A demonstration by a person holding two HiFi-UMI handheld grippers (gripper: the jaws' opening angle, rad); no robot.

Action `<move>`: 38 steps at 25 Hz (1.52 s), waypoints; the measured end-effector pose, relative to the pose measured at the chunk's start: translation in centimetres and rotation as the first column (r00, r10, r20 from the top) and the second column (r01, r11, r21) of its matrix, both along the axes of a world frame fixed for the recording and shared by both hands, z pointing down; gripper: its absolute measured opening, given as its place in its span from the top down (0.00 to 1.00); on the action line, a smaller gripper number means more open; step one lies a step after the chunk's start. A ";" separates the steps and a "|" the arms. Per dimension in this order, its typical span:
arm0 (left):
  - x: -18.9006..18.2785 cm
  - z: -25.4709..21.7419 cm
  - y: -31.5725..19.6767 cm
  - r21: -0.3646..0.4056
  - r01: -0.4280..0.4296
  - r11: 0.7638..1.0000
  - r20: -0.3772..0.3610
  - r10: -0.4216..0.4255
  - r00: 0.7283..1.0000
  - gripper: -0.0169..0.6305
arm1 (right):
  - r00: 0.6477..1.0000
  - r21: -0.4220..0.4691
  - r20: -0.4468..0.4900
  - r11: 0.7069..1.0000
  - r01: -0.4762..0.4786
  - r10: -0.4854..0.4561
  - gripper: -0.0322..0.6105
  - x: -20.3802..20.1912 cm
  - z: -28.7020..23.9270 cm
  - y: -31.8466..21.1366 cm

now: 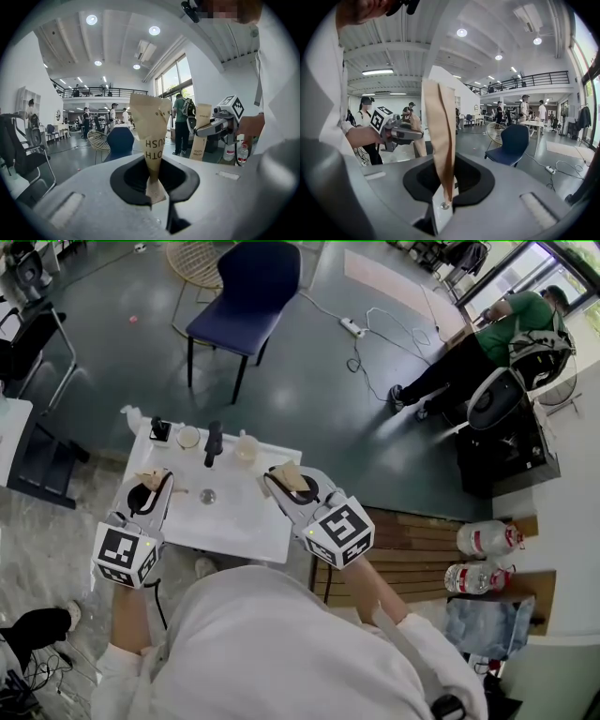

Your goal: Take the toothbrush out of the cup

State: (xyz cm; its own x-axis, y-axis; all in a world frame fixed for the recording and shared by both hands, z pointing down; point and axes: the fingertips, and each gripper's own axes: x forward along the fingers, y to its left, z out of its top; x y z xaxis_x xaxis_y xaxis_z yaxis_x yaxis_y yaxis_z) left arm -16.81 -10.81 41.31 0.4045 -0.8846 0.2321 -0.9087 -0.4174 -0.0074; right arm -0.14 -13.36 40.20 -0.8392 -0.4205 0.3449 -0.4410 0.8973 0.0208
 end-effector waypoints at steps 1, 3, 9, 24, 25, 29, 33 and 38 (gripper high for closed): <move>0.1 0.0 0.0 0.001 -0.004 1.000 0.000 0.004 1.000 0.92 | 1.000 0.000 -0.001 1.000 0.000 0.000 0.88 0.0 0.0 0.2; 0.1 0.0 -0.1 0.004 -0.012 1.000 -0.001 0.012 1.000 0.92 | 1.000 0.002 -0.003 1.000 -0.001 0.001 0.88 0.0 0.0 0.4; 0.2 0.1 -0.1 0.005 -0.029 1.000 -0.001 0.029 1.000 0.92 | 1.000 0.006 -0.008 1.000 -0.013 0.013 0.88 -0.1 0.2 0.4; -0.5 -0.2 0.6 0.005 -0.022 1.000 0.004 0.022 1.000 0.92 | 1.000 0.011 -0.013 1.000 0.006 -0.006 0.89 -1.0 0.2 0.9; -0.5 -0.3 0.6 0.005 -0.021 1.000 0.004 0.021 1.000 0.92 | 1.000 0.012 -0.012 1.000 0.007 -0.007 0.89 -1.0 0.1 0.9; -0.6 -0.2 0.7 0.004 -0.019 1.000 0.005 0.019 1.000 0.92 | 1.000 0.013 -0.010 1.000 0.010 -0.010 0.89 -1.1 0.1 0.9; -0.6 -0.1 0.6 0.005 -0.019 1.000 0.004 0.019 1.000 0.92 | 1.000 0.014 -0.011 1.000 0.010 -0.010 0.89 -1.1 0.3 0.7; -0.4 -0.2 0.5 0.005 -0.019 1.000 0.005 0.019 1.000 0.92 | 1.000 0.016 -0.014 1.000 0.008 -0.008 0.89 -0.8 0.2 0.7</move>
State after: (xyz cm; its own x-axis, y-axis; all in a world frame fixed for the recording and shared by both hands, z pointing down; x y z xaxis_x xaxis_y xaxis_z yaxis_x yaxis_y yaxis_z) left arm -17.17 -10.27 41.09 0.4204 -0.8777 0.2300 -0.9004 -0.4348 -0.0137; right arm -0.93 -12.70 40.43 -0.8379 -0.4191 0.3497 -0.4332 0.9004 0.0410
